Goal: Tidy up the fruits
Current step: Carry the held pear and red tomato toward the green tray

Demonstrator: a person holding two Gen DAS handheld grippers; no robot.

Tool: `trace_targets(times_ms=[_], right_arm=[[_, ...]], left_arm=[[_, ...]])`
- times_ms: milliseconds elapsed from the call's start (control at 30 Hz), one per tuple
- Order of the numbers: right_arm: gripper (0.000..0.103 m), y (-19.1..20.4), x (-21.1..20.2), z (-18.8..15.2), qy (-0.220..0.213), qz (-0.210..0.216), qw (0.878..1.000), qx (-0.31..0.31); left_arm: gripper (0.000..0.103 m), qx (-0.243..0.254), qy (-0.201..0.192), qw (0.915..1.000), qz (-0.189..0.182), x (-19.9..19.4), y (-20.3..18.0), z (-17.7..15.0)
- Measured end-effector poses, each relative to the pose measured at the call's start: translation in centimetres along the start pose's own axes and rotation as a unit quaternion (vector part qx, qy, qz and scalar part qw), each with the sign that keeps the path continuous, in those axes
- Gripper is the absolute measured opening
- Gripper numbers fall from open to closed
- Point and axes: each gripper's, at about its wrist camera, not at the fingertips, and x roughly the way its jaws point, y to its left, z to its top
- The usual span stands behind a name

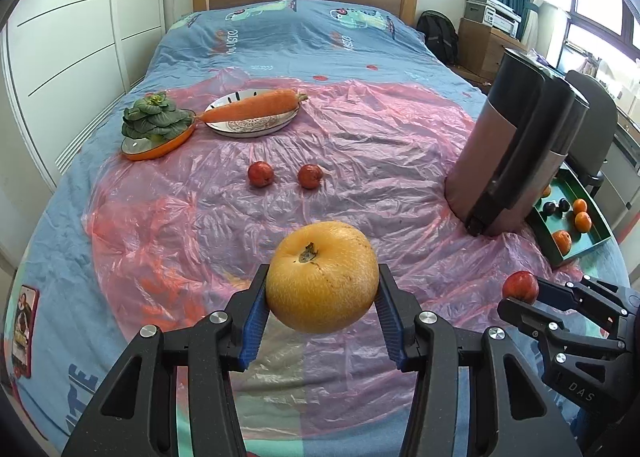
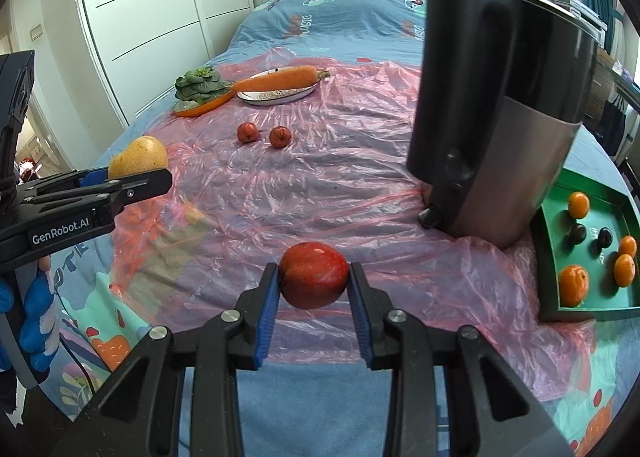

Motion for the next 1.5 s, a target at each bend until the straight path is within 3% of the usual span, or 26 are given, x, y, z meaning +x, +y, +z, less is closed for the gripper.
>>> trace_targets(times_ms=[567,1267,1500], right_arm=[[0.031,-10.3,-5.9,-4.1,-0.034,-0.054,0.994,0.087],[0.031,-23.7,-10.7,-10.0,-0.067,-0.11,0.973,0.194],[0.031,-27.4,-11.2,-9.0,-0.086,-0.124,0.968,0.202]], left_arm=[[0.044,0.096,0.013,0.9939,-0.053,-1.9,-12.1,-0.2],[0.044,0.217,0.037,0.9685,-0.117,-1.2,-27.9,-0.3],[0.044,0.237,0.041,0.9617,-0.131,0.8,-32.4,1.1]])
